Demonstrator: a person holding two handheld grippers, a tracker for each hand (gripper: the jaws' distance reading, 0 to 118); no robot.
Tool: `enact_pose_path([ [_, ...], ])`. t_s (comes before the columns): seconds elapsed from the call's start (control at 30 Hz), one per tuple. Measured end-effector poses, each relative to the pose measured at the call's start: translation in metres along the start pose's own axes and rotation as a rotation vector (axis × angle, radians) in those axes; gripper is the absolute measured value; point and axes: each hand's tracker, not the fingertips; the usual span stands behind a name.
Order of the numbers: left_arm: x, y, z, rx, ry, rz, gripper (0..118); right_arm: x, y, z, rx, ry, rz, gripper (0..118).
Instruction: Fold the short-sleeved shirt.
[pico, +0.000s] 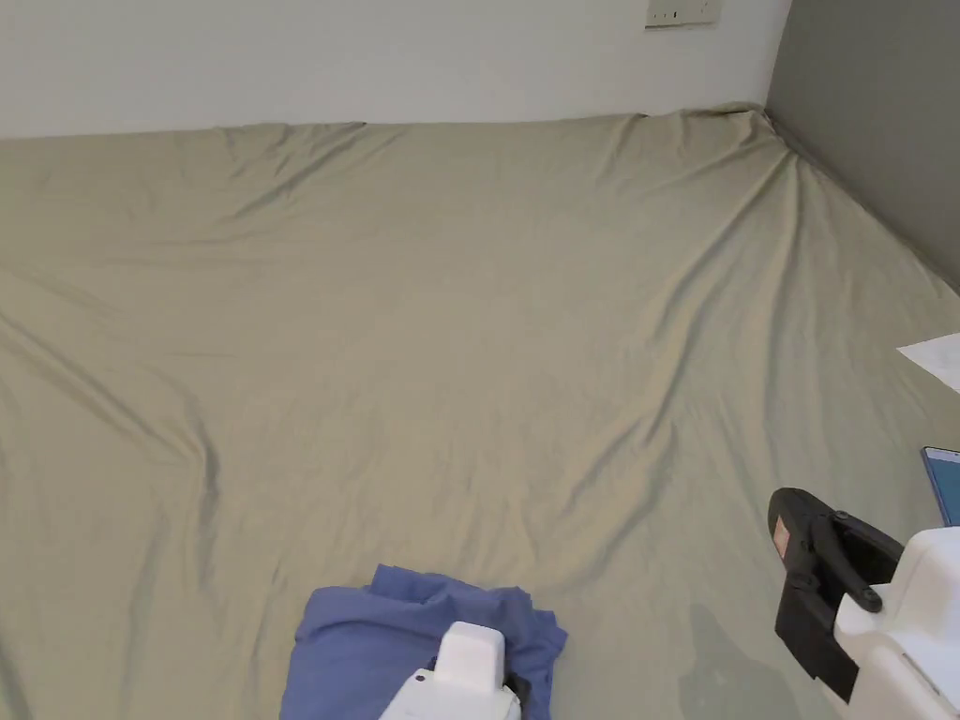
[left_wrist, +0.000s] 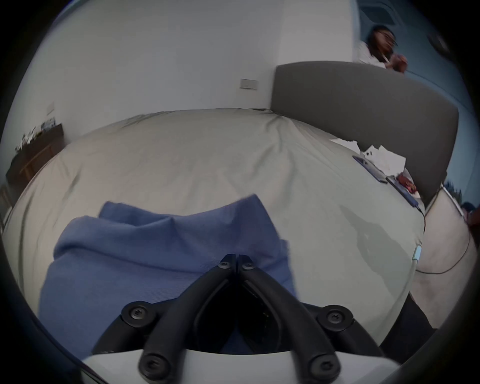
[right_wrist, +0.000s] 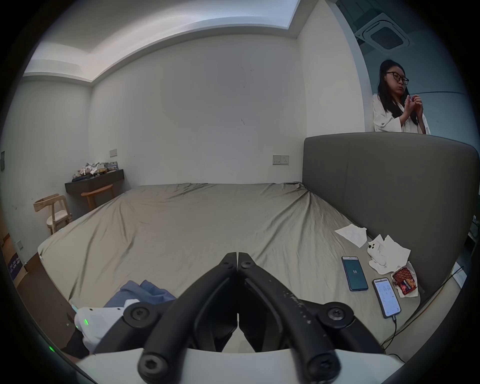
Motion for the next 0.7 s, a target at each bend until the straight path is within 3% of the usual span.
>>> enact_pose_path([
  [0.3, 0.043, 0.006, -0.015, -0.014, -0.068, -0.023, 1, -0.001, -0.011, -0.006, -0.043, 0.003, 0.001, 0],
  [0.4, 0.054, 0.009, -0.011, -0.032, -0.268, -0.065, 1, -0.003, -0.010, -0.010, -0.046, 0.010, 0.006, 0],
  [0.47, 0.057, 0.020, 0.010, 0.002, -0.345, -0.021, 1, -0.004, -0.006, -0.012, -0.045, 0.015, 0.015, 0],
  [0.53, 0.034, 0.042, 0.046, 0.039, -0.442, 0.122, 1, -0.006, 0.000, -0.012, -0.021, 0.020, 0.056, 0],
  [0.6, -0.010, 0.054, 0.087, 0.128, -0.402, 0.206, 1, -0.010, -0.001, -0.023, -0.013, 0.043, 0.087, 0],
  [0.7, -0.084, 0.057, 0.125, 0.188, -0.284, 0.241, 1, -0.036, -0.024, -0.054, -0.079, 0.175, 0.123, 0],
])
